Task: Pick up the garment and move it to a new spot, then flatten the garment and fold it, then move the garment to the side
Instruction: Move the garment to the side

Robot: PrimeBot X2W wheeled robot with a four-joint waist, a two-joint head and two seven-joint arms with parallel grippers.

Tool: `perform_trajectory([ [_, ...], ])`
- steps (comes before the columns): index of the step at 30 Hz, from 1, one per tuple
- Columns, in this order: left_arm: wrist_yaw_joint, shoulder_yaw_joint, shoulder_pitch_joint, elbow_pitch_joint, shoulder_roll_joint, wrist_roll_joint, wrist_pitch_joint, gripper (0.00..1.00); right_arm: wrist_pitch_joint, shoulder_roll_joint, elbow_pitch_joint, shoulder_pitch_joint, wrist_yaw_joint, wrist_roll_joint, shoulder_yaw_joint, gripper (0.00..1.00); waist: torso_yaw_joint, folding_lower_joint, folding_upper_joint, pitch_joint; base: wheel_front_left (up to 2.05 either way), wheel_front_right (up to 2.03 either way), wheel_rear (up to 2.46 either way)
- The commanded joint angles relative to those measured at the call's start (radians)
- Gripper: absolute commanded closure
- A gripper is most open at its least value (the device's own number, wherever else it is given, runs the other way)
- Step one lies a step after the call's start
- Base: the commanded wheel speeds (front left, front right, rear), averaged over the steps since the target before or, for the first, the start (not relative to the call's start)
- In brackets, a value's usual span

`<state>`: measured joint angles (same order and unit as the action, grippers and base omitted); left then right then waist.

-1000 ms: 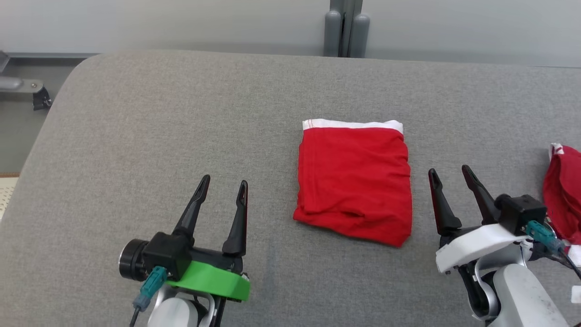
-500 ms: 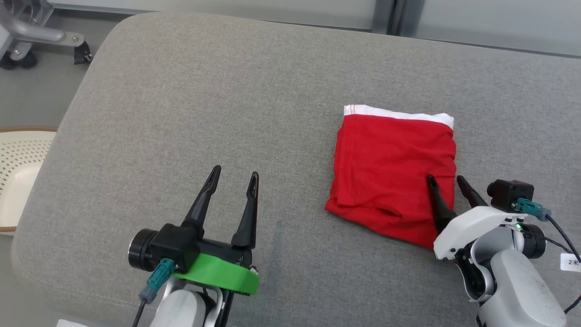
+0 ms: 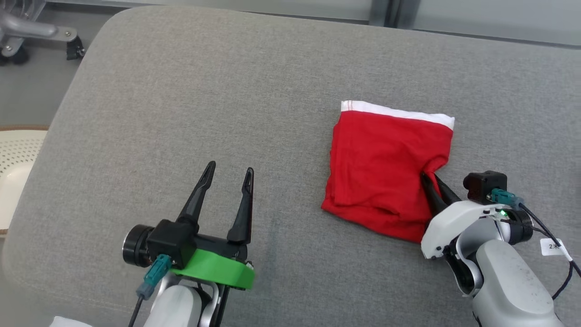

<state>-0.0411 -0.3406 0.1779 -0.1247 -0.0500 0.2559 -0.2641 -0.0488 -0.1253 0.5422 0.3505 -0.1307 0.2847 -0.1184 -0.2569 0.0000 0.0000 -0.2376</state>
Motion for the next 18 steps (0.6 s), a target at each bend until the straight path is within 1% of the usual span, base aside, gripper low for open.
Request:
perform_trajectory([
  [1,-0.003,0.009,0.017,0.006,-0.002,-0.005,0.000,0.00,-0.015,-0.015,-0.002,0.007,0.001,-0.021,-0.018,1.00,0.051,0.0000,0.0000,0.019,0.00,0.00,0.00],
  [3,-0.010,0.010,0.013,0.010,-0.002,-0.011,0.000,0.00,-0.028,-0.038,-0.012,0.012,0.001,-0.042,-0.052,1.00,0.084,0.0000,0.0000,0.030,0.00,0.00,0.00],
  [6,-0.014,0.008,0.000,0.019,-0.002,-0.020,0.000,0.00,-0.028,-0.068,-0.035,0.016,0.001,-0.035,-0.109,1.00,0.146,0.0000,0.0000,0.045,0.00,0.00,0.00],
  [12,-0.028,-0.016,0.012,0.034,-0.002,-0.045,0.000,0.00,-0.013,-0.219,-0.118,0.037,0.001,-0.035,-0.240,1.00,0.277,0.0000,0.0000,0.036,0.00,0.00,0.00],
  [15,-0.032,-0.011,0.026,0.040,-0.003,-0.059,0.000,0.00,-0.005,-0.318,-0.182,0.066,0.001,-0.011,-0.306,1.00,0.354,0.0000,0.0000,0.015,0.00,0.00,0.00],
  [18,-0.041,-0.010,0.037,0.041,-0.003,-0.073,0.000,0.00,0.008,-0.409,-0.222,0.088,0.001,0.020,-0.340,1.00,0.416,0.0000,0.0000,-0.009,0.00,0.00,0.00],
])
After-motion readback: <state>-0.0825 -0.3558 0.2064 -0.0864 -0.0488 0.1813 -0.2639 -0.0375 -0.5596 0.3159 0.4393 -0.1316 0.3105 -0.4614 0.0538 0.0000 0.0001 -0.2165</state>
